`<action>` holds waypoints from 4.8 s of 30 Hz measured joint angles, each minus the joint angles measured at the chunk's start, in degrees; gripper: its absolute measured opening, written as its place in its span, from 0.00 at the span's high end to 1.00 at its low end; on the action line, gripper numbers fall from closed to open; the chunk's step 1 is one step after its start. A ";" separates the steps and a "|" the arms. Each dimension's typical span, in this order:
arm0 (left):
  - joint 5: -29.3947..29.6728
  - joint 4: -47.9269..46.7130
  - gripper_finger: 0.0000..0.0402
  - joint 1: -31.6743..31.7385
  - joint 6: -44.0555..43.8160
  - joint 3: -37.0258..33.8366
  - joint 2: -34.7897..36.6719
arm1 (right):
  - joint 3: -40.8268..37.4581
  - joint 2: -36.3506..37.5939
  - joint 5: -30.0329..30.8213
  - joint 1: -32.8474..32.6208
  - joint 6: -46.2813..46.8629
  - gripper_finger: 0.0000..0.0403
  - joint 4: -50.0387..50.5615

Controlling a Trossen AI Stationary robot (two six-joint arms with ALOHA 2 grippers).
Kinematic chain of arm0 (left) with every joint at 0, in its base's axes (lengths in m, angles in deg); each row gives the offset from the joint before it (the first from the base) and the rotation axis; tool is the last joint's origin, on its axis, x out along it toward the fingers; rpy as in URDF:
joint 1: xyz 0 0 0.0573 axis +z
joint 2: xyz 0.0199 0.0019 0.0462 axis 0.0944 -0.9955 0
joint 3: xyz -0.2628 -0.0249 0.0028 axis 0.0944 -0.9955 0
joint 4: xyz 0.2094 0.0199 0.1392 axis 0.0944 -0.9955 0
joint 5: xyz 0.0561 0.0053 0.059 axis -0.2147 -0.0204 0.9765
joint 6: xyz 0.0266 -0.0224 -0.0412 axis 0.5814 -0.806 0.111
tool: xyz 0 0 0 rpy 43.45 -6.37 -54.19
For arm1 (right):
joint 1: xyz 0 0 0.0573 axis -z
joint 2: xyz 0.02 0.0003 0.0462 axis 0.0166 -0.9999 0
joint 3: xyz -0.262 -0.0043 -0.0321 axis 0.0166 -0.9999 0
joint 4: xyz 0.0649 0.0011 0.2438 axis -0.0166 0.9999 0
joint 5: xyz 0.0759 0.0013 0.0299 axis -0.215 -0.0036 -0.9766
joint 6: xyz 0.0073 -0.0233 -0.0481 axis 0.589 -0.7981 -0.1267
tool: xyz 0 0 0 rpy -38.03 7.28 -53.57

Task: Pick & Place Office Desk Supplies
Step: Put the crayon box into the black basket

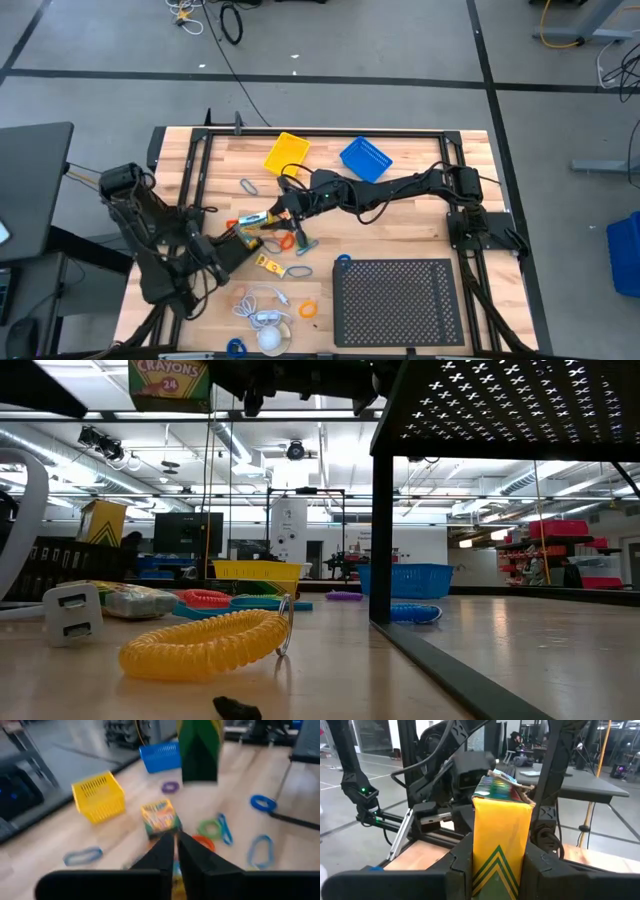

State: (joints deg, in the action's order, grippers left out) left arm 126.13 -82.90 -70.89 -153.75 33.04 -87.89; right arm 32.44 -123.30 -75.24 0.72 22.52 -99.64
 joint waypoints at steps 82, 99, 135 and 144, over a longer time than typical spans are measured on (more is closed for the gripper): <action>21.42 30.40 0.34 11.78 50.44 3.72 10.40 | -0.11 0.14 0.14 0.22 -8.73 0.76 -2.86; 21.23 30.99 0.67 16.93 49.99 3.72 10.34 | -0.17 0.09 -3.76 0.24 -9.07 0.76 -3.45; -15.28 0.00 0.82 -2.66 25.27 3.68 15.17 | 0.06 0.59 -12.24 0.38 -11.53 0.44 16.83; -12.64 4.35 0.82 -10.27 8.70 -4.26 15.10 | 0.04 0.59 -14.01 0.33 -11.47 0.45 16.77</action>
State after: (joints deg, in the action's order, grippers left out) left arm 113.49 -78.55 -81.16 -145.05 28.78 -72.79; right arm 32.48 -122.71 -89.25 1.05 11.06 -82.87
